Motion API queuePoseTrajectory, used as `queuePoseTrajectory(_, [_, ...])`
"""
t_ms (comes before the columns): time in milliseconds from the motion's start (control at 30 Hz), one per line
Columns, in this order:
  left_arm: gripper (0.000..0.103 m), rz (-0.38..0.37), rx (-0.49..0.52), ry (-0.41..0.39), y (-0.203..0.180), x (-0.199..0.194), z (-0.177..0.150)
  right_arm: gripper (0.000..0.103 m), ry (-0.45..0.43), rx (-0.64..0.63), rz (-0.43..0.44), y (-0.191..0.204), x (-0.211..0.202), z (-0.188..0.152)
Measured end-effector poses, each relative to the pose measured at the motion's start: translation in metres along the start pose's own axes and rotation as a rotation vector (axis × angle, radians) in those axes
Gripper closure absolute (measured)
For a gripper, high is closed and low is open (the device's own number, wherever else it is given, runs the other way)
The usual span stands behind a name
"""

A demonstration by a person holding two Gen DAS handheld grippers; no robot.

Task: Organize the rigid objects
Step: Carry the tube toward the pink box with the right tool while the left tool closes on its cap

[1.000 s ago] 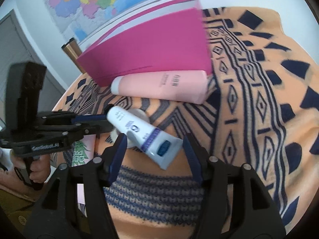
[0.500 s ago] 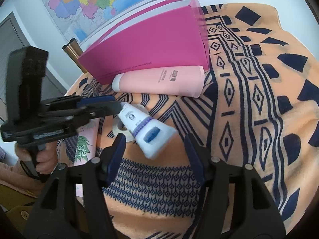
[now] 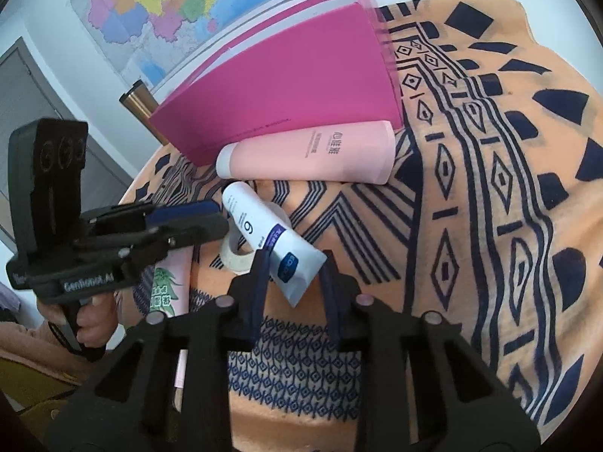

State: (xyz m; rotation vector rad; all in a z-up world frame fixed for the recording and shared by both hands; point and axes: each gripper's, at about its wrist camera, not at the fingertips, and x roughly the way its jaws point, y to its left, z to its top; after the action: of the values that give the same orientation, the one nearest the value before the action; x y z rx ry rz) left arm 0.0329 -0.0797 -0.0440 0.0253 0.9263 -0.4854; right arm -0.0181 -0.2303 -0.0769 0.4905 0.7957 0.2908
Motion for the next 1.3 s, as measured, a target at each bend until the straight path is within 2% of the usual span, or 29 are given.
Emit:
queuePoseTrajectory(67, [0.075,0.025,-0.008,-0.011,0.002,0.0,0.002,0.074,0.002,-0.004,0.001,0.0,0.0,0.001])
queuePoseTrajectory(300, [0.074,-0.021,-0.035,-0.008,0.018,0.006,0.012,0.075,0.02,-0.017,0.003,-0.002,0.001,0.002])
queuePoseTrajectory(400, [0.073,-0.017,-0.009,-0.016,0.015,0.006,0.017,0.075,0.029,-0.029,-0.003,-0.001,0.002,0.003])
queuePoseTrajectory(467, [0.066,-0.008,0.013,-0.03,0.012,0.005,0.02,0.075,0.032,-0.04,-0.007,0.0,0.003,0.005])
queuePoseTrajectory(667, [0.066,-0.016,0.073,-0.016,0.007,0.01,0.027,0.075,0.04,-0.063,-0.01,0.003,0.005,0.006])
queuePoseTrajectory(833, [0.066,-0.034,0.042,-0.017,0.009,0.009,0.026,0.076,0.028,-0.065,-0.028,0.002,0.004,0.011])
queuePoseTrajectory(933, [0.066,-0.046,0.009,-0.023,0.013,0.004,0.026,0.082,0.015,-0.07,-0.033,0.002,0.0,0.017])
queuePoseTrajectory(1133, [0.066,-0.058,-0.04,-0.1,0.018,-0.023,0.039,0.082,-0.042,-0.154,-0.038,0.02,-0.017,0.042])
queuePoseTrajectory(1300, [0.066,-0.036,-0.057,-0.205,0.021,-0.051,0.063,0.082,-0.101,-0.226,-0.025,0.034,-0.03,0.074])
